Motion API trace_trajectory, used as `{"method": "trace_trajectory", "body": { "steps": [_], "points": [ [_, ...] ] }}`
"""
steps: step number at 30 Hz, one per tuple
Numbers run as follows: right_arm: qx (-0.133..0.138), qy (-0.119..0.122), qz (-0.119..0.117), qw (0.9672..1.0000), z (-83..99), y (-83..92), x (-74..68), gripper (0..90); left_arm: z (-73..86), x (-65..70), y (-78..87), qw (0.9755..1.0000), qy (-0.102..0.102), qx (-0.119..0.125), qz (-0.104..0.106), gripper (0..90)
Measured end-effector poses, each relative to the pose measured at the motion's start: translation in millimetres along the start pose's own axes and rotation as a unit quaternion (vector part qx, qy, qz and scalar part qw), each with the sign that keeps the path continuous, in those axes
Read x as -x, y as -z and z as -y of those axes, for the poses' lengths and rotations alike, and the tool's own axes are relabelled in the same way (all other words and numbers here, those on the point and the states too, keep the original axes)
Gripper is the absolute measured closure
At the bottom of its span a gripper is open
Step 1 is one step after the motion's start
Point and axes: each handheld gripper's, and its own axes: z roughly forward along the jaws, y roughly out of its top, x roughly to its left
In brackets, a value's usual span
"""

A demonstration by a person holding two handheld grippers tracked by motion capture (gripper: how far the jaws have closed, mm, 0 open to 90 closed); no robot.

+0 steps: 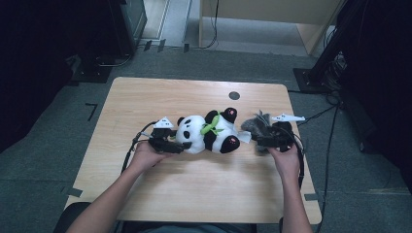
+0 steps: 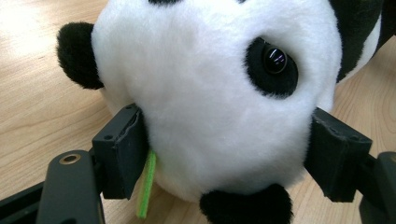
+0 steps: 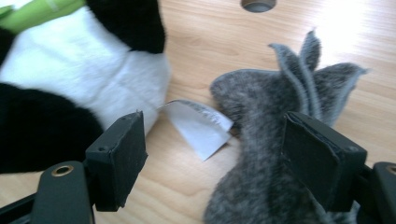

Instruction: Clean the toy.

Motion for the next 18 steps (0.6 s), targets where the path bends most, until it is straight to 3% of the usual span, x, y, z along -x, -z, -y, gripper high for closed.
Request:
{"method": "trace_trajectory", "body": {
  "steps": [8, 14, 18],
  "points": [
    [0.017, 0.028, -0.028, 0.9991, -8.4, 4.1, -26.8, 22.4, -0.1, 0.1, 0.0, 1.0000, 0.000, -0.001, 0.000, 22.8],
    [0.041, 0.057, -0.051, 0.9962, -13.9, 12.0, -47.6, 25.5, -0.9, 1.1, 0.4, 1.0000, -0.002, -0.003, -0.002, 23.1],
    [0.041, 0.071, -0.070, 0.9942, -16.4, 10.1, -60.7, 24.6, -1.3, 0.9, 0.7, 1.0000, 0.002, -0.003, -0.001, 23.4]
  ]
}}
